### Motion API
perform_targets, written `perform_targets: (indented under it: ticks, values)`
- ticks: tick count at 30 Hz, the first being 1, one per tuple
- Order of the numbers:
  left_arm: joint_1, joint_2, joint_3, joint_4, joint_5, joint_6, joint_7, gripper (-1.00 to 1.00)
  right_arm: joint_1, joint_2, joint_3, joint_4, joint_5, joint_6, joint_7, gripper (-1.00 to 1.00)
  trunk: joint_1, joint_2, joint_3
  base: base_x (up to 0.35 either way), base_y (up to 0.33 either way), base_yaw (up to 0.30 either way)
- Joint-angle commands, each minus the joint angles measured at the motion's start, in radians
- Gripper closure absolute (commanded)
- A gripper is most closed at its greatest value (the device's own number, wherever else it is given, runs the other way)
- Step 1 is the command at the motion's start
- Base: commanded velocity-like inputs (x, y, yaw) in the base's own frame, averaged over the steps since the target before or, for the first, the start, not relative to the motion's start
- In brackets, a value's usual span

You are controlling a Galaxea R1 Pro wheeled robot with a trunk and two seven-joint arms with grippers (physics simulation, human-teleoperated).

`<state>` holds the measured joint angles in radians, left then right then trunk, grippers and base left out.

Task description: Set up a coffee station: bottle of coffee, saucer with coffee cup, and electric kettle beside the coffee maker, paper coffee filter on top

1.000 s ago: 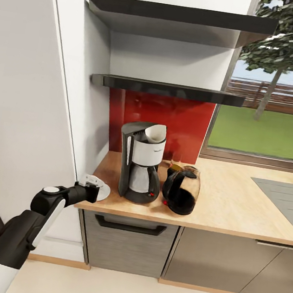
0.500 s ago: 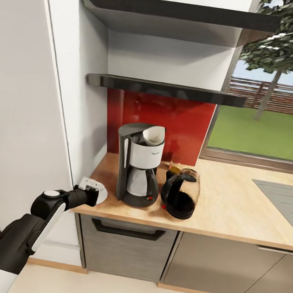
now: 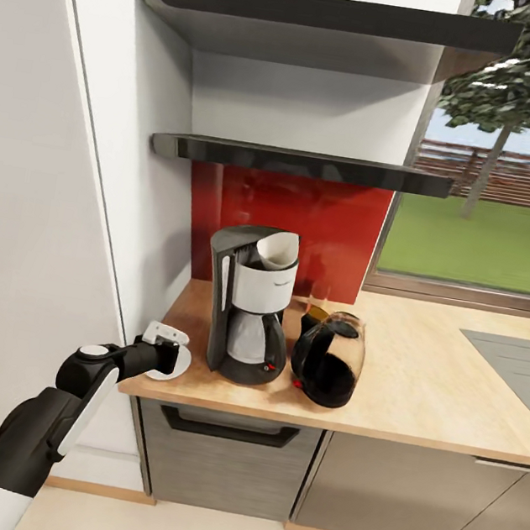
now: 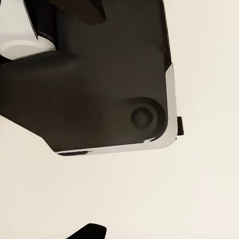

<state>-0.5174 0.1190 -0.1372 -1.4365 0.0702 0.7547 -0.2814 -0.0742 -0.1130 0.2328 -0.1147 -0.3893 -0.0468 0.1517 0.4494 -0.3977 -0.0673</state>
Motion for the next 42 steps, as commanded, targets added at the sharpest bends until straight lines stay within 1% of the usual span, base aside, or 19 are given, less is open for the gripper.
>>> perform_targets:
  ticks: [1,11,22,30,42]
  values:
    - [-0.001,0.001,-0.001,-0.001,0.007,0.006,0.002,1.0,-0.001,0.0,0.008,0.001,-0.01,-0.004,0.003,-1.0,0.001,-0.002,-0.002,0.003,0.0,0.0]
    - [-0.001,0.001,-0.001,-0.001,0.007,0.006,0.003,1.0,-0.001,0.001,0.008,0.001,-0.01,-0.004,0.003,-1.0,0.001,-0.002,-0.007,0.0,0.0,0.0]
    - [-0.001,0.001,-0.002,-0.001,0.008,0.005,0.009,1.0,-0.001,0.001,0.008,0.002,-0.011,-0.004,0.003,-1.0,0.001,-0.002,-0.024,0.005,0.0,0.0]
    - [-0.001,0.001,-0.002,0.002,0.008,0.005,0.01,1.0,-0.001,0.001,0.008,0.002,-0.011,-0.004,0.003,-1.0,0.001,-0.002,-0.036,0.13,0.0,0.0]
    - [0.0,0.001,-0.001,0.002,0.008,0.005,0.01,1.0,-0.001,0.001,0.008,0.003,-0.01,-0.004,0.003,-1.0,0.001,-0.002,-0.054,0.004,0.0,0.0]
